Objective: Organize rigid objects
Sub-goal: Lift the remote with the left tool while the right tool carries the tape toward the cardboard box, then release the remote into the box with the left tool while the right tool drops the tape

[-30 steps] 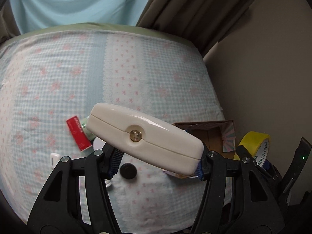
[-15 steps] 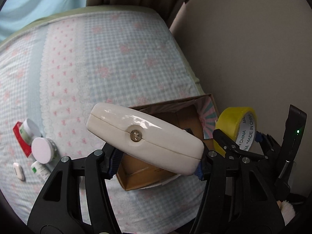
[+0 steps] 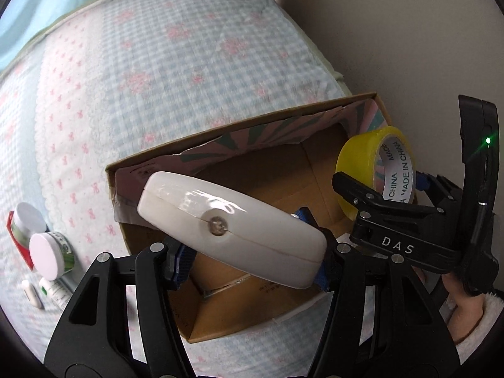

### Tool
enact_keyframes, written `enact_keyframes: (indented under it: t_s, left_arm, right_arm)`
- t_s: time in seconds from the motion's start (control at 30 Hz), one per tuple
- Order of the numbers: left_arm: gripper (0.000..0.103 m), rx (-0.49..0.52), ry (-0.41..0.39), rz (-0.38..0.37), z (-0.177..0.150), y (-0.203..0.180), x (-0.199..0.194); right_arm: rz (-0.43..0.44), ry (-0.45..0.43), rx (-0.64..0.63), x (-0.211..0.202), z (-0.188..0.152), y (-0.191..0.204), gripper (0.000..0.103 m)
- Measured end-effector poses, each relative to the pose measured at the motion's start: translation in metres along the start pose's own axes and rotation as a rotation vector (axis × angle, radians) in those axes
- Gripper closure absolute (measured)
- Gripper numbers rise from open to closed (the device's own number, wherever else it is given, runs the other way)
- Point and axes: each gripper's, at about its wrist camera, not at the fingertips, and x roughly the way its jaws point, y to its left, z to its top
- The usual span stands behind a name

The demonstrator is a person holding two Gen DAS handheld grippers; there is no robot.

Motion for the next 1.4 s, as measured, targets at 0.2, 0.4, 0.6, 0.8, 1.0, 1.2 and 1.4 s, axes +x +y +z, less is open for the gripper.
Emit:
enact_keyframes:
  t_s: [0.2,0.4,0.6,0.8,1.0,1.2,1.4]
  left_arm:
    - [0.000,0.074,-0.027,0.067,0.002,-0.010,0.001]
    - [0.000,0.074,0.007,0.085,-0.006,-0.005,0.004]
    - [0.000,0.049,-0.023,0.078,-0.014,0.000,-0.014]
    - [0.000,0.031,-0.044,0.067,-0.019,0.005,-0.031]
    - [0.000,0.004,-0.049,0.064,-0.024,0.013,-0.038]
    - [0.000,-0.007,-0.081,0.062,-0.033,0.018,-0.060]
    - [0.000,-0.035,-0.137,0.073,-0.047,0.035,-0.099]
  right_arm:
    - [0.088,0.050,0.071,0.016,-0.001,-0.011,0.000]
    - [0.062,-0.061,0.086,-0.005,-0.004,-0.017,0.000]
    - [0.061,-0.057,0.077,-0.011,-0.004,-0.017,0.000]
    - [0.053,-0.071,0.078,-0.018,0.000,-0.019,0.000]
    - [0.037,-0.071,0.061,-0.028,-0.001,-0.013,0.000]
    - [0.021,-0.081,0.033,-0.048,-0.004,-0.002,0.000]
    - [-0.025,-0.128,-0.026,-0.087,-0.008,0.021,0.000]
